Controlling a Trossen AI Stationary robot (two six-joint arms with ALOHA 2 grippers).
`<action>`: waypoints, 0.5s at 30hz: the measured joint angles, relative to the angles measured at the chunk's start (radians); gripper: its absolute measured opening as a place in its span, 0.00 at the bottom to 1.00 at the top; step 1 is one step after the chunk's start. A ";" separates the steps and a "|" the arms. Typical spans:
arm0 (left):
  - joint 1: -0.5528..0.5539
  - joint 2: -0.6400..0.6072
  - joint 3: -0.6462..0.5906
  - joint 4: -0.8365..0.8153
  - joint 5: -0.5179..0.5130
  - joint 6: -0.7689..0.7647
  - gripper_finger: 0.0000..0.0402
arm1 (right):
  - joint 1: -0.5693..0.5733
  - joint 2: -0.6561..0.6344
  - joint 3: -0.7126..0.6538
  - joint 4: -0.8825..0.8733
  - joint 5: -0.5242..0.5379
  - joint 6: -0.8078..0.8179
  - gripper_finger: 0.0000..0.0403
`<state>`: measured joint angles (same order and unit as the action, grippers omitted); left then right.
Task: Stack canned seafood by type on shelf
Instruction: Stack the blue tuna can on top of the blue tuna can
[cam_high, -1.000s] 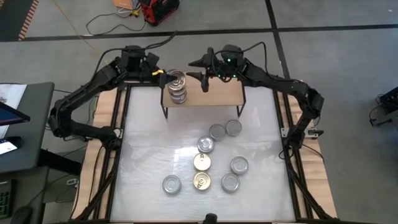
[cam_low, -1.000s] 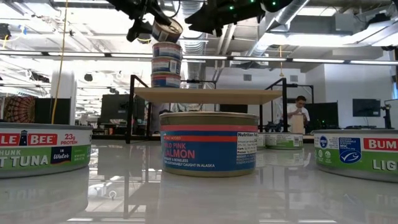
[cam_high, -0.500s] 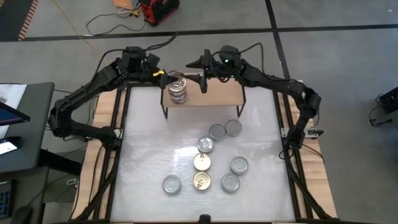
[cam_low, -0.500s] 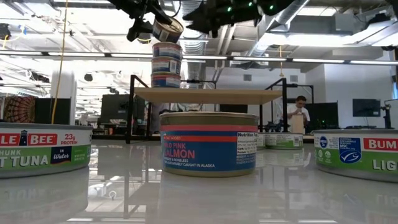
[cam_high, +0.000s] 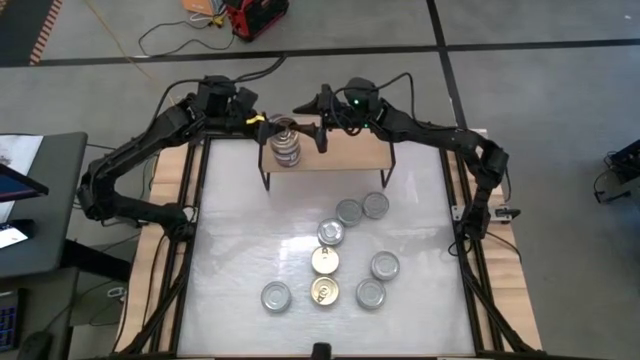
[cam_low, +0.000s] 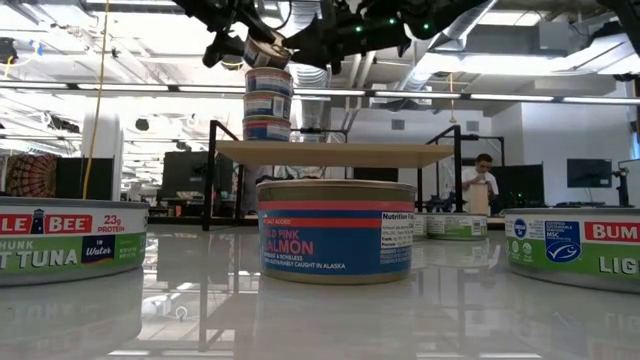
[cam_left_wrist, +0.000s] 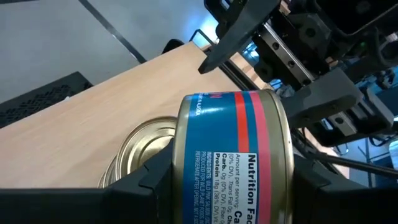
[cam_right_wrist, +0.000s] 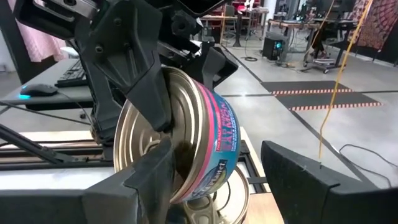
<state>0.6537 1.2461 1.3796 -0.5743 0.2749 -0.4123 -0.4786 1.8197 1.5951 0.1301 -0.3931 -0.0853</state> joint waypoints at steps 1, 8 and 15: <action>0.000 0.003 0.000 -0.005 0.000 0.003 0.47 | 0.000 0.000 0.000 -0.002 -0.002 0.000 0.66; -0.003 0.065 0.005 0.026 0.017 0.000 0.47 | 0.001 0.000 0.001 -0.030 -0.005 0.010 0.66; 0.000 0.071 0.003 0.018 -0.015 0.022 0.48 | 0.000 -0.001 0.001 -0.073 -0.005 0.009 0.66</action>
<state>0.6541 1.3173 1.3830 -0.5564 0.2595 -0.3900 -0.4781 1.8191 1.5963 0.0571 -0.3977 -0.0765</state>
